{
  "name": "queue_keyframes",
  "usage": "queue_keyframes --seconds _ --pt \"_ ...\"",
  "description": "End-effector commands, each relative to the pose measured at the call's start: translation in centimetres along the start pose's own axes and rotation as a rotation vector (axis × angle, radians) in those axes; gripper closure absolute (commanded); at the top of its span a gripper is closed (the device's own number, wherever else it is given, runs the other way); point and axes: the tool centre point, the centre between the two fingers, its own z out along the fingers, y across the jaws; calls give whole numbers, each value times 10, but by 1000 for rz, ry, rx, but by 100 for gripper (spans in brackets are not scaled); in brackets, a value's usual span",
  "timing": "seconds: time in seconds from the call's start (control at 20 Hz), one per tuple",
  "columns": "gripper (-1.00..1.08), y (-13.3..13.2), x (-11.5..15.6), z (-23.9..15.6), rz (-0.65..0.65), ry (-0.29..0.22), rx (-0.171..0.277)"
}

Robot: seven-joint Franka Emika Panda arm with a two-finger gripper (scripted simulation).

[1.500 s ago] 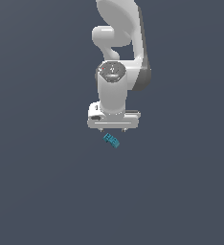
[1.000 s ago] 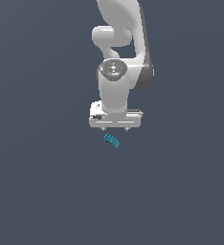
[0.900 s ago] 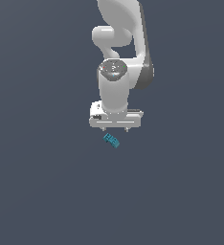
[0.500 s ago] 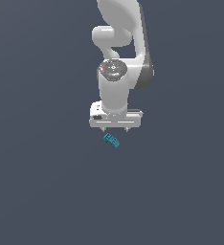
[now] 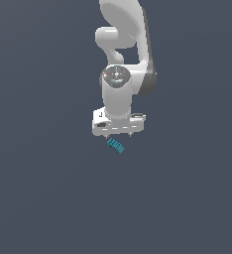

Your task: Pick up the object and move it to a goal position.

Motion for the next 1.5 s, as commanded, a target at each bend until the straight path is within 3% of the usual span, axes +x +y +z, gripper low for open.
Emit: queue_keyframes --seconds 0.0,1.0,1.45 --pt "-92 2 -1 5 -49 2 -4" --pt "-92 14 -16 58 -595 21 -39" --pt "-92 16 -22 72 -758 27 -47"
